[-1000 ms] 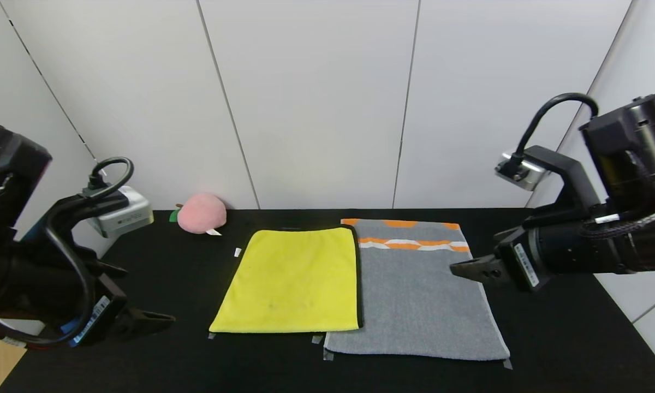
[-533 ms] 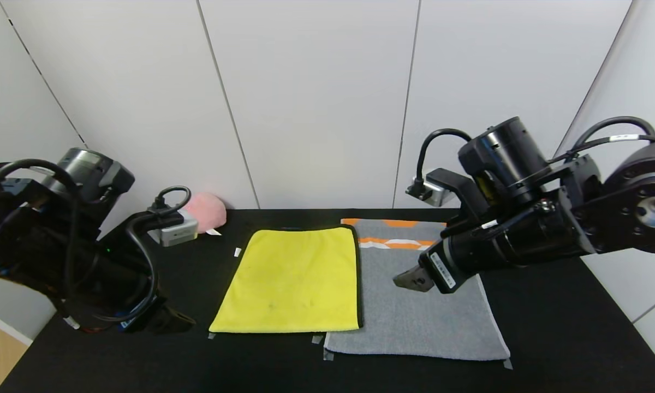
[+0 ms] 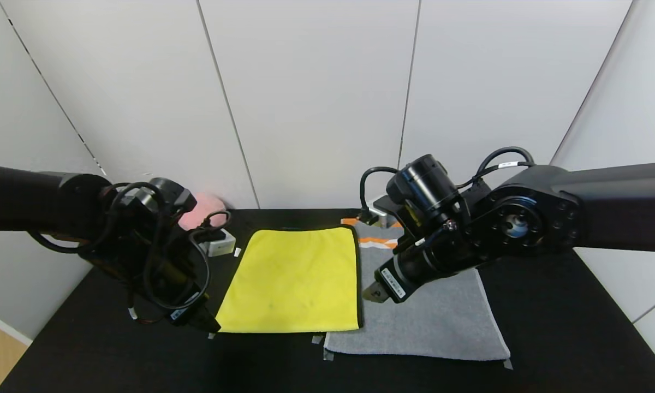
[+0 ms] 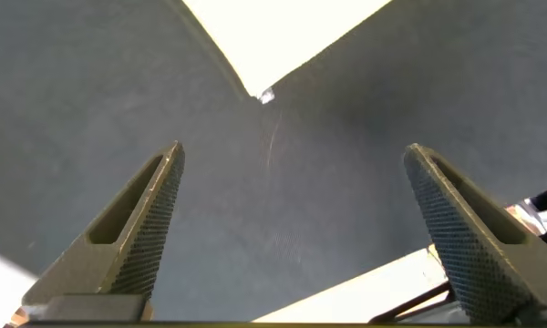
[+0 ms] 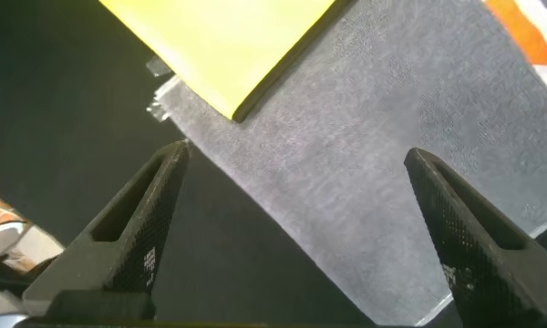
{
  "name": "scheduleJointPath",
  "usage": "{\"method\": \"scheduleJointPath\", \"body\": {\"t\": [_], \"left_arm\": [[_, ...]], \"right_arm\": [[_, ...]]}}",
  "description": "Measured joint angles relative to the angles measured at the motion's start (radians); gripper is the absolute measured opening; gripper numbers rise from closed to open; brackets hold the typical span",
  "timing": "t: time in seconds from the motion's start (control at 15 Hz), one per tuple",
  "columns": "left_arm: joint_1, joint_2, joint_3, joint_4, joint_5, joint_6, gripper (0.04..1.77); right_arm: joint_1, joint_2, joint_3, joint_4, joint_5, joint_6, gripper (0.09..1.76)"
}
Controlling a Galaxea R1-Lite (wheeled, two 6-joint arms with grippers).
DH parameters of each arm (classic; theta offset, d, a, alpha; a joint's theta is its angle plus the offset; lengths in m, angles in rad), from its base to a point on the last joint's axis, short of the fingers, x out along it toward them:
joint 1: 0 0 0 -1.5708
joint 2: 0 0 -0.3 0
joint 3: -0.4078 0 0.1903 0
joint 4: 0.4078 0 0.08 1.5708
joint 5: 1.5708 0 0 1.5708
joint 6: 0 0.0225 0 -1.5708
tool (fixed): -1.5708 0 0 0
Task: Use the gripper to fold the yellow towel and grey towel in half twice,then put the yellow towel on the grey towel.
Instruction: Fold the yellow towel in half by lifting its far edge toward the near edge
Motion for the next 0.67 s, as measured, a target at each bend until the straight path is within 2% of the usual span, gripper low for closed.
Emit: {"method": "scheduleJointPath", "body": {"t": [0.33,0.67], "left_arm": [[0.007,0.125,-0.033,-0.007,0.000,-0.009,1.72],[0.018,0.193,-0.047,-0.009,-0.004,-0.010,1.72]], "right_arm": [[0.014,0.057,-0.013,0.000,-0.024,0.003,1.71],[0.013,0.080,-0.014,-0.002,-0.023,0.007,1.71]]}}
